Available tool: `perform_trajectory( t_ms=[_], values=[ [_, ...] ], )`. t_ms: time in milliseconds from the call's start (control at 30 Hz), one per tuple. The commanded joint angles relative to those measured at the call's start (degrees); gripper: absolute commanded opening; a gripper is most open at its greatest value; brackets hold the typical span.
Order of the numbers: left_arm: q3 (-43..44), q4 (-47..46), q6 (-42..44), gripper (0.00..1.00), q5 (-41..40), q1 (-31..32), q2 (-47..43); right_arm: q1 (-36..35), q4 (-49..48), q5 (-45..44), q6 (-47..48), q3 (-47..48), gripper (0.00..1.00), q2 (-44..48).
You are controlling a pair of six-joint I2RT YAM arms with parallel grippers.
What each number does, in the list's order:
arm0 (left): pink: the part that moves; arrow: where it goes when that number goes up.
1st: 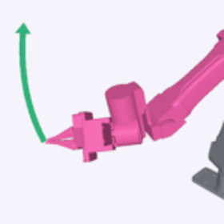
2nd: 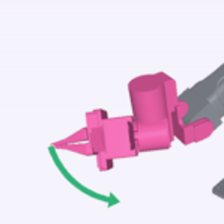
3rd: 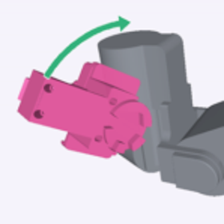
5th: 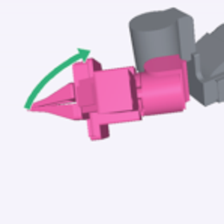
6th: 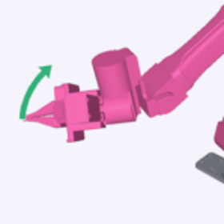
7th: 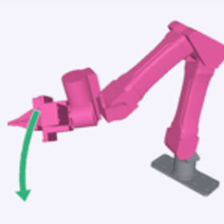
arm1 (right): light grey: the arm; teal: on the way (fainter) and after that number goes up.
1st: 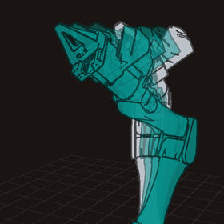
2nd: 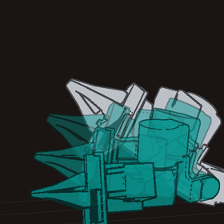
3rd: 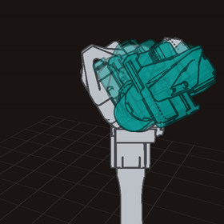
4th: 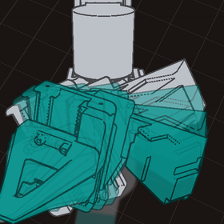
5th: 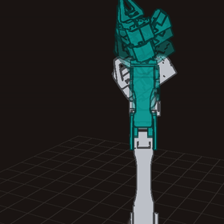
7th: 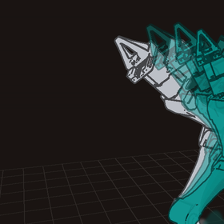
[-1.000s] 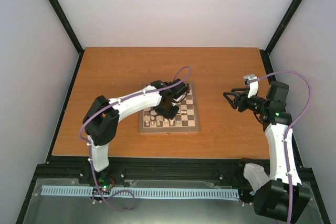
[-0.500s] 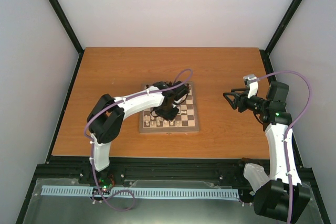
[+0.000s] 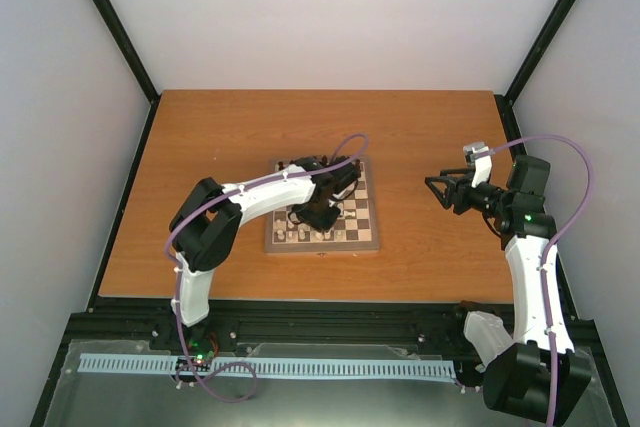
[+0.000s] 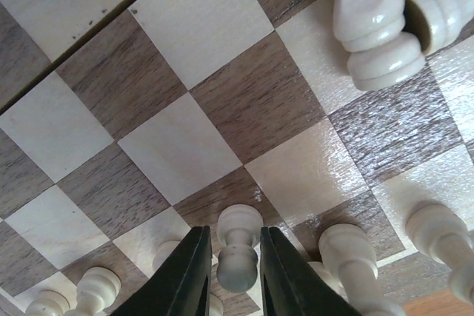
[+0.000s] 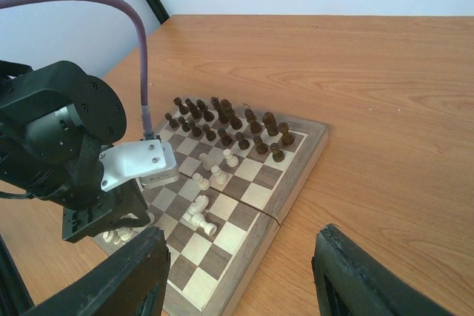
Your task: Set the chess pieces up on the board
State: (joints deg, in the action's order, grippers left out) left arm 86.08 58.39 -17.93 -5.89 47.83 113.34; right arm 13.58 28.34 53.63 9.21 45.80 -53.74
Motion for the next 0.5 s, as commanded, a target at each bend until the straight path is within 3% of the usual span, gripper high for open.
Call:
perform_trajectory(
  t_ms=[0,467],
  values=[
    [2.3,1.1,-0.7,0.2,-1.1,-0.5,0.8,0.4,0.4,1.0,0.7,1.3,0.54,-0.1],
    [4.0,1.5,-1.5,0.24,-5.7,-0.5,-3.2,0.4,0.3,0.9,0.7,1.2,0.54,-0.2]
  ],
)
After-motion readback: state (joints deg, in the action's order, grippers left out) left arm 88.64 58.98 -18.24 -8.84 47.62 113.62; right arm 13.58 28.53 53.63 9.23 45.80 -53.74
